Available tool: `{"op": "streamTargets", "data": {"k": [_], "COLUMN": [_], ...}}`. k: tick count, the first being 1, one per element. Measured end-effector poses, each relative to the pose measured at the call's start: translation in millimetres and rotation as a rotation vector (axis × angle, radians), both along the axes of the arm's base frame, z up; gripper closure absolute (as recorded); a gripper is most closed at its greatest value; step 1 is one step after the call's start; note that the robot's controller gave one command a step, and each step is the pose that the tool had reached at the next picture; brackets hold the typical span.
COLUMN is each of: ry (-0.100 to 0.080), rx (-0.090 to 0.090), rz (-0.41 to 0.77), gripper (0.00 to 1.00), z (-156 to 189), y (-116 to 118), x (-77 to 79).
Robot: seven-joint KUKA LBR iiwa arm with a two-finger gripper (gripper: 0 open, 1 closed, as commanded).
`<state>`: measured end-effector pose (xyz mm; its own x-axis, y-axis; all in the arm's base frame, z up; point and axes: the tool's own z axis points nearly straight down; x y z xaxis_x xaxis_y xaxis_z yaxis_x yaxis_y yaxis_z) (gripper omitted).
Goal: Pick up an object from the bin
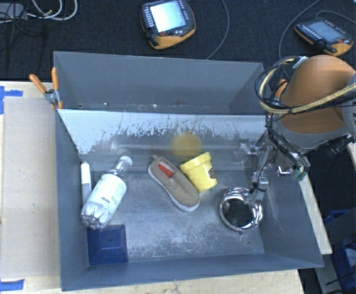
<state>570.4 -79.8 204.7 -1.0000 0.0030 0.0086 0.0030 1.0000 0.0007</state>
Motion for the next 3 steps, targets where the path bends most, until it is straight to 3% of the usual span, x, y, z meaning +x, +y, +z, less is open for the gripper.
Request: {"op": "streamTargets", "data": {"k": [1,2,3], "ry": [0.004,0.003,0.004], "rx": [-0.002,-0.003,-0.002], "rz": [0.024,-0.103,-0.189], "gripper": [0.00,0.00,0.00], "z": [-15,-24,-38], "y": [-71,-80,-77], "x": [-16.9,-2.6,1.9]}}
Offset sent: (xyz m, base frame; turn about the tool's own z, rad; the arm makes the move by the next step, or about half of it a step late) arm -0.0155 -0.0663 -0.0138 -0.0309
